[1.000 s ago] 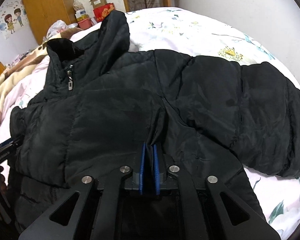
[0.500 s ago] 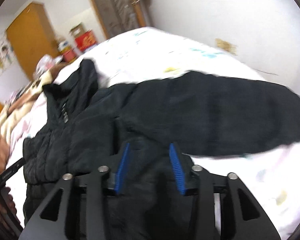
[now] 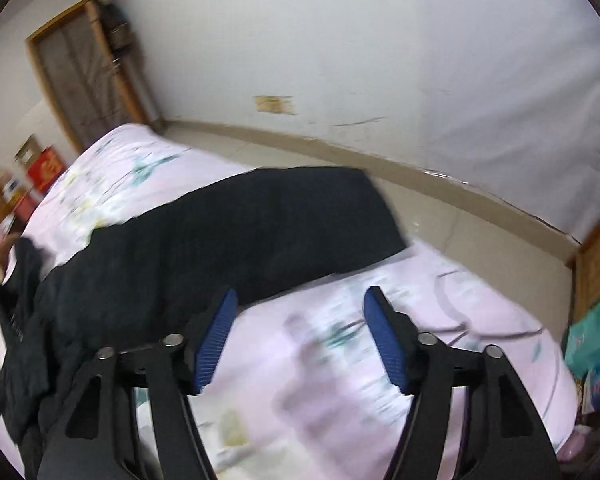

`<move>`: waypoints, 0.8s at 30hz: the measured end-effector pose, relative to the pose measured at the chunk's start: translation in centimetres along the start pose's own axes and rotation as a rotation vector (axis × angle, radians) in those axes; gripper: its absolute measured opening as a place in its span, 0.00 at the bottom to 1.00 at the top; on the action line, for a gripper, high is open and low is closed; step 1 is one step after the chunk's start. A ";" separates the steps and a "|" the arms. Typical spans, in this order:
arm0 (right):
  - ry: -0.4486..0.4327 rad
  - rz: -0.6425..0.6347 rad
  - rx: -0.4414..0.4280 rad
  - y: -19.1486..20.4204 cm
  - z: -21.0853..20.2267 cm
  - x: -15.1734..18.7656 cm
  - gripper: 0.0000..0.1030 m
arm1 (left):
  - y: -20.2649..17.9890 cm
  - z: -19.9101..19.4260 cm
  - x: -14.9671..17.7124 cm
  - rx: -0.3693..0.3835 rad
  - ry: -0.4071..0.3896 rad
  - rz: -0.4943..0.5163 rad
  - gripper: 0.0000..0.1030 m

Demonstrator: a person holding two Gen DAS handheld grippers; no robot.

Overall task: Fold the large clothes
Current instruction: 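Grasp the other sleeve cuff with the right tool and lift it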

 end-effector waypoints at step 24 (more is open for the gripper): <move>-0.012 0.013 -0.057 0.2 3.7 -3.1 0.09 | -2.0 1.3 0.8 0.035 0.058 0.000 0.73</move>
Point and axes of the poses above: each gripper's, at about its wrist camera, not at the fingertips, and z roughly the way its jaws point, y to its left, x to its underside, the point moved 6 cm from there along z, roughly the way its jaws point, and after that the axes turned 15 degrees about -x, right-handed, at the moved point
